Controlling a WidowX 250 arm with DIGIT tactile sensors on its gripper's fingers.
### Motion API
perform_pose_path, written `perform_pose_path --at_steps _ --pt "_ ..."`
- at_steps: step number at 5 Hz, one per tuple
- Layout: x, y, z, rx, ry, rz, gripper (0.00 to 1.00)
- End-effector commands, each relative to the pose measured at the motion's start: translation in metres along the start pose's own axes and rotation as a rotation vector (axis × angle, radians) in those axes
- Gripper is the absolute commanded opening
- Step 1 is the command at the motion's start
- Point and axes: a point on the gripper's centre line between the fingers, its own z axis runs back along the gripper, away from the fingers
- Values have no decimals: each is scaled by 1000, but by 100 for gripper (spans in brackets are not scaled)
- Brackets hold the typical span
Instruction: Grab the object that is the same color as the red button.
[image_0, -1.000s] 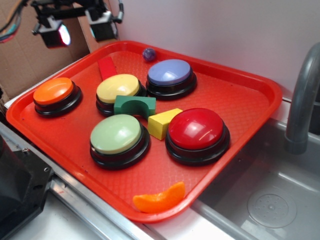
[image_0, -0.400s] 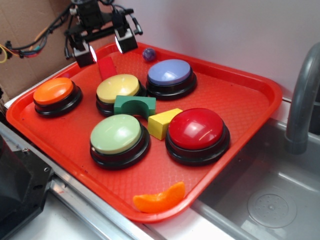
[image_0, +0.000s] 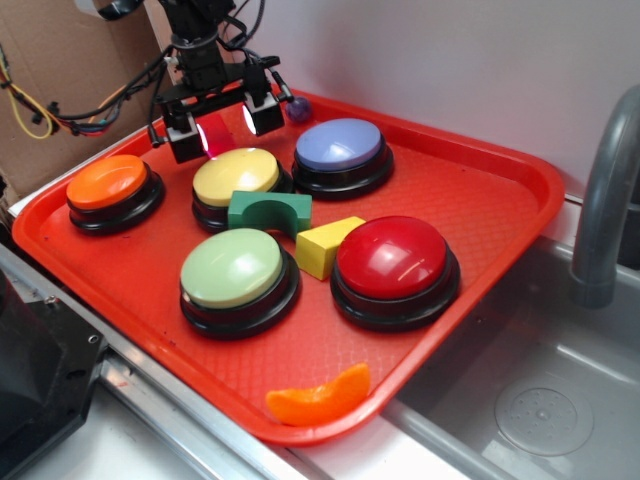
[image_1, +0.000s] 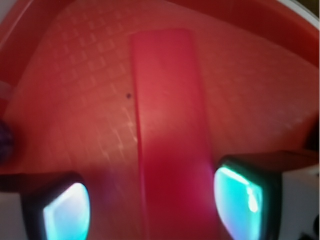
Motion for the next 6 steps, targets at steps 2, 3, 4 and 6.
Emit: perform_pose_path --at_steps 2,3,4,6 --pt "16 11 3 -32 -28 0 0" --pt "16 11 5 -27 -40 -3 0" --pt "15 8 21 -26 -52 -41 0" --pt "1 1 103 -77 -25 -390 0"
